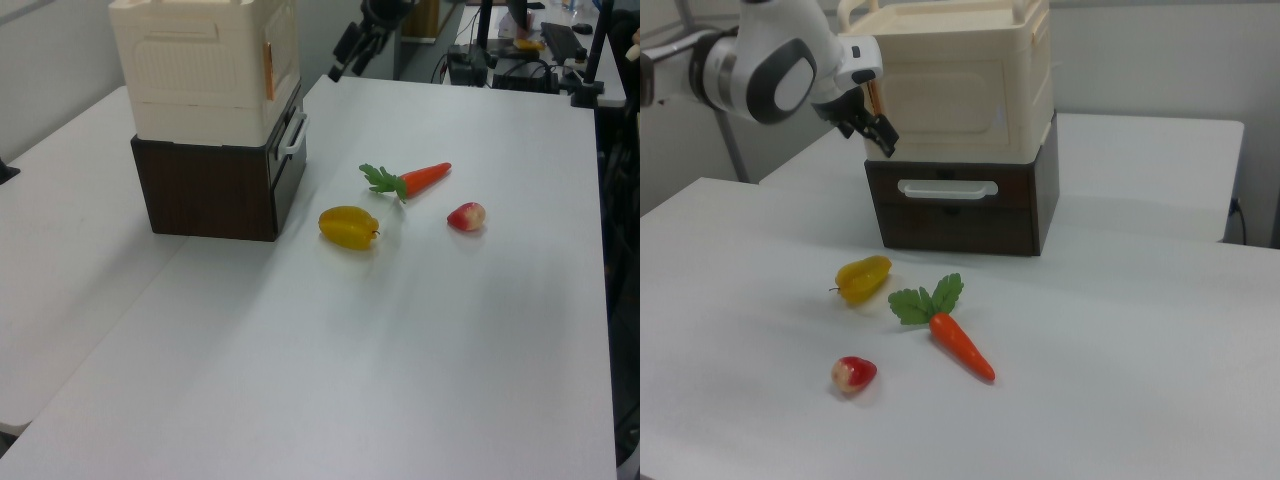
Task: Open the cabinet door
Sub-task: 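Move the gripper up to the cabinet door's free edge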
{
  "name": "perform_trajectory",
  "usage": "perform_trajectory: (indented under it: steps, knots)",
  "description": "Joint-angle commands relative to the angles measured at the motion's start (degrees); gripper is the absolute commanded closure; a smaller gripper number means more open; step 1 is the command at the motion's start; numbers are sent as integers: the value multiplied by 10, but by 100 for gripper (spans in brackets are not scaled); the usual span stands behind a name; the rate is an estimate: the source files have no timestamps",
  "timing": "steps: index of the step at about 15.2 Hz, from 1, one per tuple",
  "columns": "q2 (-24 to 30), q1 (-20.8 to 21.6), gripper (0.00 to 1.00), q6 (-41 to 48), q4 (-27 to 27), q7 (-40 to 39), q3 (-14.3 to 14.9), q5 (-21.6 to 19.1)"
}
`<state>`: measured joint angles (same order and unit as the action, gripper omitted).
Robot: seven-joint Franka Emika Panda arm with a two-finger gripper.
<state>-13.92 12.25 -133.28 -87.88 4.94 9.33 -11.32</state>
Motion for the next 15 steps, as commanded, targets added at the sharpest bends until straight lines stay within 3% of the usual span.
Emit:
perform_trajectory:
  steps: [1, 5, 9, 12, 13, 14, 15]
  knots:
    - [-43, 19, 0, -99, 13, -66, -2, 58]
    - [-72, 45, 0, -192, 32, -38, 2, 69]
    - [-123, 52, 0, -204, 105, -34, 6, 72]
    - [-136, 52, 3, -207, 120, -34, 7, 75]
    - [-138, 52, 6, -216, 120, -34, 7, 80]
    - [-143, 55, 17, -236, 120, -34, 5, 85]
    - [-151, 61, 35, -257, 120, -34, 6, 88]
